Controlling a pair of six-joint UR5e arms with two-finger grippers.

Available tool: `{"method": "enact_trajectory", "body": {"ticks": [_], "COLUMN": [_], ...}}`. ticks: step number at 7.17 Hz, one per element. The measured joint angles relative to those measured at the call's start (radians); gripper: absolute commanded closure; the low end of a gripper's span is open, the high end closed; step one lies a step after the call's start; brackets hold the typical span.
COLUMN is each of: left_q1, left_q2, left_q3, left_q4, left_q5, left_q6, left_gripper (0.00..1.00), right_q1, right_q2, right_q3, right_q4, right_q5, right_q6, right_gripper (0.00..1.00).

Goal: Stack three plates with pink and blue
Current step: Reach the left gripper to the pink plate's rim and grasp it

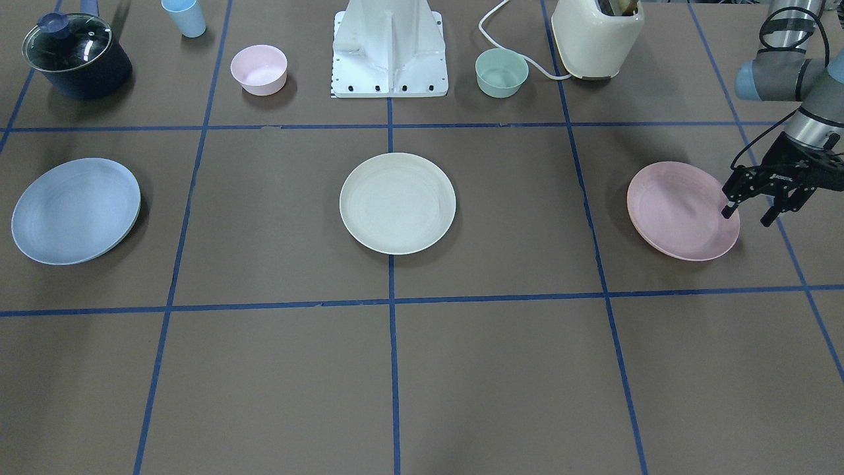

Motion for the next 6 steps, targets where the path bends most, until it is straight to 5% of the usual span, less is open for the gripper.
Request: {"method": "enact_trajectory", "body": {"ticks": [1,6], "left_q1": [0.016,0.017], "left_q2": [0.0,0.005], "left_q3": [0.003,-0.059], "left_q4": [-0.003,0.008], "left_q5": [0.001,-0.066], "left_q6": [0.0,0.011], "left_gripper": [0.97,1.0], "right_q1": [0.0,0.0], "right_q2": [-0.001,-0.002], "right_q3": [0.0,0.0], "right_q4": [0.0,0.0], "right_q5": [0.0,0.0], "right_q6": [0.0,0.001], "right_gripper": [0.0,0.0]}}
